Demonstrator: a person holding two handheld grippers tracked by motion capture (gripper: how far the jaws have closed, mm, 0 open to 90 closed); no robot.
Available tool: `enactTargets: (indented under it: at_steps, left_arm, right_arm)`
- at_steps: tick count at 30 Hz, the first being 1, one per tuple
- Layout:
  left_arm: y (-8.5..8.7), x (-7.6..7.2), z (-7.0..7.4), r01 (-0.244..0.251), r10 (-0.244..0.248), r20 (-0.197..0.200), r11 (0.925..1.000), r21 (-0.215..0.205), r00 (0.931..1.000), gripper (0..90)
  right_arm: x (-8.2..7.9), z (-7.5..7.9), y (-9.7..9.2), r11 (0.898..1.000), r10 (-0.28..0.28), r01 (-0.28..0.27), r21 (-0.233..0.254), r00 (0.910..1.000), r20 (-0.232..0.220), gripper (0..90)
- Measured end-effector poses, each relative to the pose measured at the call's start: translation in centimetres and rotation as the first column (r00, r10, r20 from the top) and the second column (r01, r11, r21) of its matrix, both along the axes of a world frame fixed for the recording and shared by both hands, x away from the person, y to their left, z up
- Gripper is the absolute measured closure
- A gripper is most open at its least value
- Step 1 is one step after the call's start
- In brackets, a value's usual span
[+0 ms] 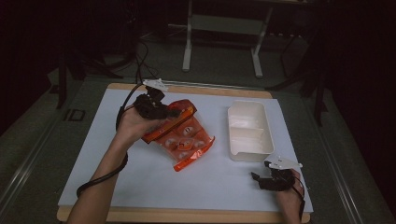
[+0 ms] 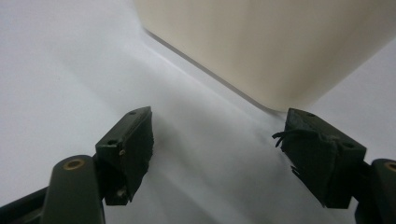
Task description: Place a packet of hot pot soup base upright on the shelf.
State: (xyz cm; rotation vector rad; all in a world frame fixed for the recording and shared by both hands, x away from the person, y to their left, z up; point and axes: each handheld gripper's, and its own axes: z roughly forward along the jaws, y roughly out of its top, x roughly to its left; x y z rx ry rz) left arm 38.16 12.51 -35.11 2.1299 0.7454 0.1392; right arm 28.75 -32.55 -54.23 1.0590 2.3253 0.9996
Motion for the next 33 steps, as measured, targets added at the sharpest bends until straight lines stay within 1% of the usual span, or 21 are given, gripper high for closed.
enactTargets:
  at_steps: [1, 3, 4, 8, 13, 16, 18, 19, 20, 22, 24, 29, 32, 33]
  left_arm:
    - [-0.4, 0.0, 0.3, -0.004, 0.004, 0.010, 1.0000, -0.002, 0.9999, 90.0]
    - [-0.5, 0.0, 0.5, -0.009, 0.009, 0.016, 0.9999, -0.004, 0.9998, 90.0]
    - [-0.7, 0.1, 0.8, -0.034, 0.034, 0.030, 0.9992, -0.021, 0.9989, 90.0]
    - [-0.9, 0.3, 1.2, -0.068, 0.071, 0.062, 0.9965, -0.048, 0.9956, 90.0]
    - [-1.6, 0.4, 1.6, -0.096, 0.101, 0.094, 0.9942, -0.048, 0.9905, 90.0]
    - [-1.9, 0.4, 1.9, -0.104, 0.109, 0.112, 0.9931, -0.054, 0.9877, 90.0]
    - [-2.1, 0.4, 2.1, -0.110, 0.118, 0.126, 0.9916, -0.067, 0.9851, 90.0]
    - [-2.2, 0.4, 2.2, -0.106, 0.114, 0.129, 0.9920, -0.068, 0.9850, 90.0]
    - [-2.3, 0.4, 2.4, -0.112, 0.121, 0.141, 0.9913, -0.070, 0.9826, 90.0]
    - [-2.7, 0.4, 2.6, -0.112, 0.123, 0.156, 0.9907, -0.078, 0.9801, 90.0]
    - [-3.0, 0.5, 2.9, -0.113, 0.124, 0.163, 0.9906, -0.078, 0.9788, 90.0]
    - [-3.6, 0.9, 3.1, -0.110, 0.123, 0.158, 0.9903, -0.085, 0.9798, 90.0]
    - [-4.2, 1.3, 3.2, -0.117, 0.133, 0.159, 0.9875, -0.105, 0.9783, 90.0]
    - [-4.2, 1.3, 3.2, -0.117, 0.133, 0.159, 0.9875, -0.105, 0.9783, 90.0]
  right_arm:
    - [0.0, 0.0, 0.0, 1.000, 0.000, 0.000, 0.000, 1.0000, 0.001, 24.6]
    - [0.0, 0.0, 0.0, 1.000, 0.001, -0.001, 0.000, 1.0000, 0.000, 24.6]
    - [0.0, 0.0, 0.0, 1.000, 0.001, -0.001, 0.001, 1.0000, 0.000, 24.6]
    - [0.0, 0.0, 0.0, 1.000, 0.002, -0.002, 0.000, 1.0000, 0.000, 24.6]
    - [0.0, 0.0, 0.0, 1.000, 0.002, -0.002, 0.001, 1.0000, -0.001, 24.6]
    - [0.0, 0.0, 0.0, 1.000, 0.001, -0.001, 0.003, 1.0000, 0.000, 24.6]
    - [0.0, 0.0, 0.0, 1.000, 0.002, -0.002, 0.002, 1.0000, 0.000, 24.6]
    - [0.0, 0.0, 0.0, 1.000, 0.001, -0.001, 0.002, 1.0000, 0.000, 24.7]
    - [0.0, 0.0, 0.0, 1.000, 0.002, -0.002, 0.002, 1.0000, 0.000, 24.6]
    - [0.0, 0.0, 0.0, 1.000, 0.002, -0.002, 0.002, 1.0000, 0.000, 24.6]
    - [0.0, 0.0, 0.0, 1.000, 0.003, -0.003, 0.002, 1.0000, 0.000, 24.6]
    - [0.0, 0.0, 0.0, 1.000, 0.004, -0.004, 0.001, 1.0000, 0.001, 24.6]
    - [0.0, 0.0, 0.0, 1.000, 0.004, -0.004, 0.004, 1.0000, 0.001, 24.6]
    - [0.0, 0.0, 0.0, 1.000, 0.004, -0.004, 0.004, 1.0000, 0.001, 24.6]
